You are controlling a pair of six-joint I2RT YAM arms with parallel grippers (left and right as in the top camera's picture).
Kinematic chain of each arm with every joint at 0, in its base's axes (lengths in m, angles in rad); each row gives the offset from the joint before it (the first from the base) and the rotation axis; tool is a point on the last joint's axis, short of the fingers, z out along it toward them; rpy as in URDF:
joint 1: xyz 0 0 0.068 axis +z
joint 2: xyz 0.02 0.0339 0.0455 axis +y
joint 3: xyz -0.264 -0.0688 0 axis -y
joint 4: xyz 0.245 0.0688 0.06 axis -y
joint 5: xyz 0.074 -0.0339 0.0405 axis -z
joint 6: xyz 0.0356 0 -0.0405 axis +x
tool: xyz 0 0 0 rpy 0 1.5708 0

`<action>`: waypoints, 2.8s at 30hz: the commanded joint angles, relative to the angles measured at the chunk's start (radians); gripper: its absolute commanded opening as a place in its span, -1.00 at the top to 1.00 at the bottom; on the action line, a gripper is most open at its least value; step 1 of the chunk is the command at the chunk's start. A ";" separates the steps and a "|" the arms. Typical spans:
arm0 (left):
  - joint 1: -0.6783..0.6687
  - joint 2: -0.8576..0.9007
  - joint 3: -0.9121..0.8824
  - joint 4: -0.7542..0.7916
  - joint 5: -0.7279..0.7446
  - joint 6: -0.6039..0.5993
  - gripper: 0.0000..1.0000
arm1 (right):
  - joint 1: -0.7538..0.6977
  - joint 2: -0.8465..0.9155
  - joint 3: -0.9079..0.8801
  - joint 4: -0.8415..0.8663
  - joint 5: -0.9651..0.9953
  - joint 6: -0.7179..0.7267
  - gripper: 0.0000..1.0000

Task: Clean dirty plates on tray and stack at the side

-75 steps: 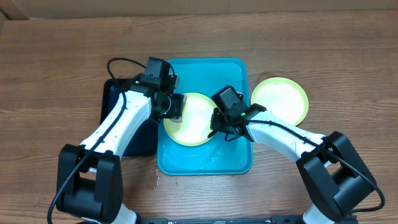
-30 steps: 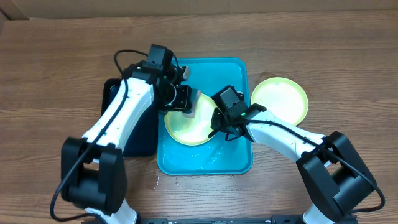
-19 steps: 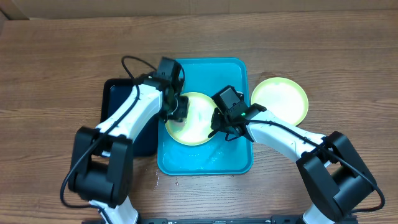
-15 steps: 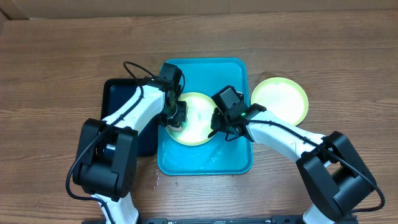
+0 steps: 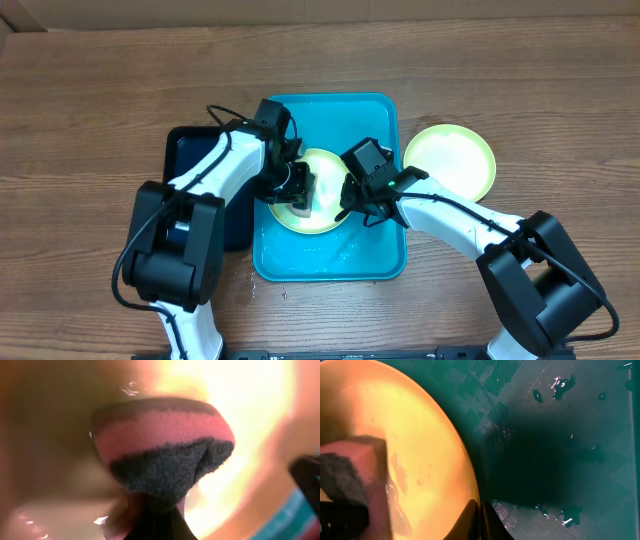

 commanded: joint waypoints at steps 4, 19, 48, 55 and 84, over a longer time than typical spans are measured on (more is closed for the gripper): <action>-0.010 -0.039 0.156 -0.109 0.116 0.034 0.92 | 0.007 -0.018 -0.005 0.010 -0.011 -0.003 0.92; -0.017 -0.101 0.027 -0.005 -0.209 0.023 0.92 | 0.007 -0.018 -0.005 0.011 -0.011 -0.003 0.92; -0.040 -0.102 -0.069 0.009 -0.281 0.018 0.92 | 0.007 -0.018 -0.005 0.011 -0.011 -0.003 0.92; -0.072 -0.102 -0.114 0.082 -0.269 -0.023 0.91 | 0.007 -0.018 -0.005 0.011 -0.011 -0.003 0.92; -0.057 -0.186 -0.005 0.048 -0.335 -0.009 0.92 | 0.007 -0.018 -0.005 0.009 -0.011 -0.003 0.92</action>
